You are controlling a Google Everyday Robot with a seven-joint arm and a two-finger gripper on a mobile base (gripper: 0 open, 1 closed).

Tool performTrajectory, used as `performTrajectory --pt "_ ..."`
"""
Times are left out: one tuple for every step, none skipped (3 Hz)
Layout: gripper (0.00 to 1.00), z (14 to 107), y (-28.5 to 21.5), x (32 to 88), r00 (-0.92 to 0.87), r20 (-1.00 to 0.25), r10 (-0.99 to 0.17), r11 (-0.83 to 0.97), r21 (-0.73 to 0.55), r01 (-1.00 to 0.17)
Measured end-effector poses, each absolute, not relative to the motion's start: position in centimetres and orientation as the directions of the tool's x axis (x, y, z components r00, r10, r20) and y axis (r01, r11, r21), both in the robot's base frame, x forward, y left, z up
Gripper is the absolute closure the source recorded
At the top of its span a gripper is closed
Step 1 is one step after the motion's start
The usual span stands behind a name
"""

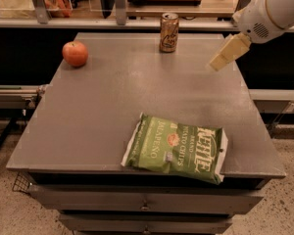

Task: Move orange can near green jalapeno chip bag

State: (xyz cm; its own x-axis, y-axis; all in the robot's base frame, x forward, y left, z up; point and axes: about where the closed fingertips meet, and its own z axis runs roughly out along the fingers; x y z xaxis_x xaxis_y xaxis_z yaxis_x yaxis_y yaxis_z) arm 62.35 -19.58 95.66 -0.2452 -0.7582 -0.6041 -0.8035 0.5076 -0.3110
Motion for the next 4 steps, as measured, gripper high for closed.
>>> performTrajectory --pt "0.00 94.9 -18.9 63.7 -0.246 -0.646 -0.723 0.538 -0.303 -0.786" --pt "0.00 94.4 -16.6 71.0 -0.232 -0.802 -0.550 0.645 -0.232 -0.728" --pt "0.00 94.3 -15.1 76.3 -0.205 -0.882 -0.424 0.701 -0.176 -0.691" --pt "0.00 93.3 -13.8 81.2 -0.192 -0.929 -0.316 0.757 -0.125 -0.642"
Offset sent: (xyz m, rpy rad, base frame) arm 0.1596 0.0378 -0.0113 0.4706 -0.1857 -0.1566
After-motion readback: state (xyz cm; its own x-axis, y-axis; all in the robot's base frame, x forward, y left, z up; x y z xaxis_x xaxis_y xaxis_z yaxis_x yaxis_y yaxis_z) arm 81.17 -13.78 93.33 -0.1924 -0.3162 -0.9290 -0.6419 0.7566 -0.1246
